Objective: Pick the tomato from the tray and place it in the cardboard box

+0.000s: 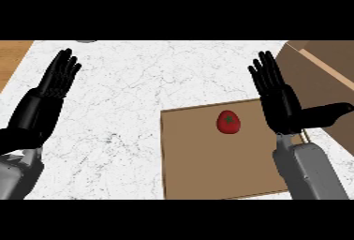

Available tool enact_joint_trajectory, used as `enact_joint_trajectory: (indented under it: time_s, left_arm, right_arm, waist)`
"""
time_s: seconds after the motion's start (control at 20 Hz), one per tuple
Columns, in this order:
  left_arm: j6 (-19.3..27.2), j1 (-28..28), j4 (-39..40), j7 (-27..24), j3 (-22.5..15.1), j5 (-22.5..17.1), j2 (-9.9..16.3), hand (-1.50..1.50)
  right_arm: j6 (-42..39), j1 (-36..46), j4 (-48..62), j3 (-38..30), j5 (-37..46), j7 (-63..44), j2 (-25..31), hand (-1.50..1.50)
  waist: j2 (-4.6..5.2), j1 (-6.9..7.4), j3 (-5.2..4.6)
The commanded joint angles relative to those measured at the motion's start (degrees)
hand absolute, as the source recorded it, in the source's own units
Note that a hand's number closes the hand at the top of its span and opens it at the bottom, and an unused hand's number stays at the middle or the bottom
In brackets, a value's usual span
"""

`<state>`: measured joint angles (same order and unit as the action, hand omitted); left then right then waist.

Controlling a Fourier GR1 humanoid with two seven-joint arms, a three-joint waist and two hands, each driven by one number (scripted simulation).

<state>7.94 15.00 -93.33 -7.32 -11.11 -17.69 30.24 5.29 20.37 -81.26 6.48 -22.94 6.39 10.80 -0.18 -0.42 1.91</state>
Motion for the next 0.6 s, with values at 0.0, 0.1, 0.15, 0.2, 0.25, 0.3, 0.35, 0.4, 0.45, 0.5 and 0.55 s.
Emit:
enact_joint_trajectory:
  time_s: [0.0,0.1,0.15,0.2,0.25,0.3,0.35,0.4,0.45,0.5,0.55]
  left_arm:
    - [0.0,-0.4,-0.2,0.8,-1.2,3.1,0.4,0.0]
    - [-0.2,0.5,2.5,1.5,-1.3,4.6,2.2,0.0]
    - [-0.2,-1.2,3.7,0.5,-1.3,5.7,3.1,0.0]
    - [-0.4,-1.7,3.6,1.7,-2.0,6.3,3.6,0.0]
    - [-0.7,-3.6,3.7,1.2,-2.4,7.4,4.9,0.0]
    - [-1.1,-3.7,4.0,2.0,-3.4,5.9,3.3,0.0]
    - [-1.4,-3.8,3.7,2.2,-4.4,6.5,3.0,0.0]
    - [-2.0,-5.0,2.4,1.8,-3.7,6.1,3.7,0.0]
    - [-3.0,-2.1,7.1,1.0,-3.5,6.0,2.4,0.0]
    - [-2.2,-2.5,7.2,0.2,-5.0,7.9,1.2,0.0]
    - [-3.4,-1.0,6.1,2.4,-4.2,6.6,1.8,0.0]
  right_arm:
    - [3.2,2.1,-1.9,-3.1,1.8,-1.2,2.7,-1.5]
    - [7.2,1.5,-9.0,-4.3,6.7,-4.6,9.5,-1.5]
    - [10.4,3.5,-10.4,-5.7,9.2,-7.0,12.1,-1.5]
    - [10.1,3.7,-11.4,-8.2,10.5,-7.5,16.6,-1.5]
    - [11.7,4.0,-12.7,-9.1,13.7,-7.3,19.7,-1.5]
    - [7.5,-0.3,-5.7,-3.6,22.1,-10.5,27.3,-1.5]
    - [10.8,-1.5,-7.4,-4.2,23.1,-12.4,26.4,-1.5]
    - [12.3,-2.6,-10.8,-4.1,24.2,-15.0,26.8,-1.5]
    - [12.3,-4.7,-14.8,-3.1,24.4,-15.7,26.1,-1.5]
    - [11.8,-7.1,-18.6,-3.6,25.1,-15.6,27.5,-1.5]
    - [12.0,-9.8,-20.6,-2.2,27.6,-13.3,27.4,-1.5]
  waist:
    - [0.07,0.19,-1.91]
    - [-0.49,-2.22,-2.03]
    - [-0.74,-2.58,-2.19]
    - [-1.03,-3.47,-2.19]
    - [-1.43,-3.61,-2.3]
    - [-0.5,-4.44,-2.93]
    - [-0.58,-3.68,-2.39]
    - [-0.84,-2.36,-2.24]
    - [-0.22,-2.82,-2.12]
    - [-0.28,-2.65,-2.06]
    - [-0.24,-2.1,-1.99]
